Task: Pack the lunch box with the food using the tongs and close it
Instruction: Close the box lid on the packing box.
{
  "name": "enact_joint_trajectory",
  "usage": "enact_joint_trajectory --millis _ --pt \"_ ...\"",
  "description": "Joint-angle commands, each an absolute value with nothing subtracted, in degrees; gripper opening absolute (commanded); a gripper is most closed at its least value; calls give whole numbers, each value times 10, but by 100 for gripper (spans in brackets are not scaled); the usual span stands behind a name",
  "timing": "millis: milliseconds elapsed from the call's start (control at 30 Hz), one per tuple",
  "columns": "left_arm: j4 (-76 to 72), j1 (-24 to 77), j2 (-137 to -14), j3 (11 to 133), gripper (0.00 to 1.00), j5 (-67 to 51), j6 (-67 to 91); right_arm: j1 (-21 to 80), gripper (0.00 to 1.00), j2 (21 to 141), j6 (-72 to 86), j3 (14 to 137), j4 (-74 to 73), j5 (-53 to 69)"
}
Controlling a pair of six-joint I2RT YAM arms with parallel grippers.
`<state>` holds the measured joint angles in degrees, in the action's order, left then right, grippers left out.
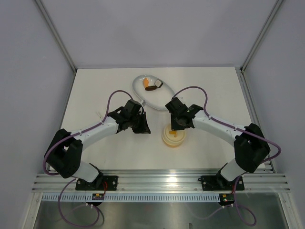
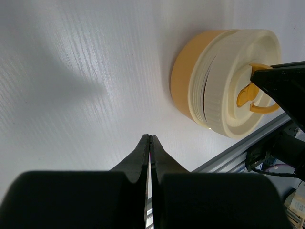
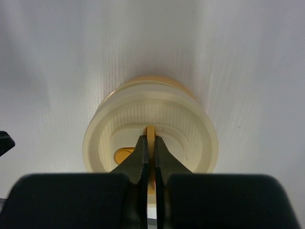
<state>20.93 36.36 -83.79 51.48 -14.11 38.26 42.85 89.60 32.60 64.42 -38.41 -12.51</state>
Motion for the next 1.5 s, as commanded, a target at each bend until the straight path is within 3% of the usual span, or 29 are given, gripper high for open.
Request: enact_joint_trajectory --millis 0,1467 --pt "185 361 -838 516 0 -147 388 425 0 895 318 645 -375 -122" --pt "173 360 -846 503 0 -153 392 460 0 902 334 649 -402 -160"
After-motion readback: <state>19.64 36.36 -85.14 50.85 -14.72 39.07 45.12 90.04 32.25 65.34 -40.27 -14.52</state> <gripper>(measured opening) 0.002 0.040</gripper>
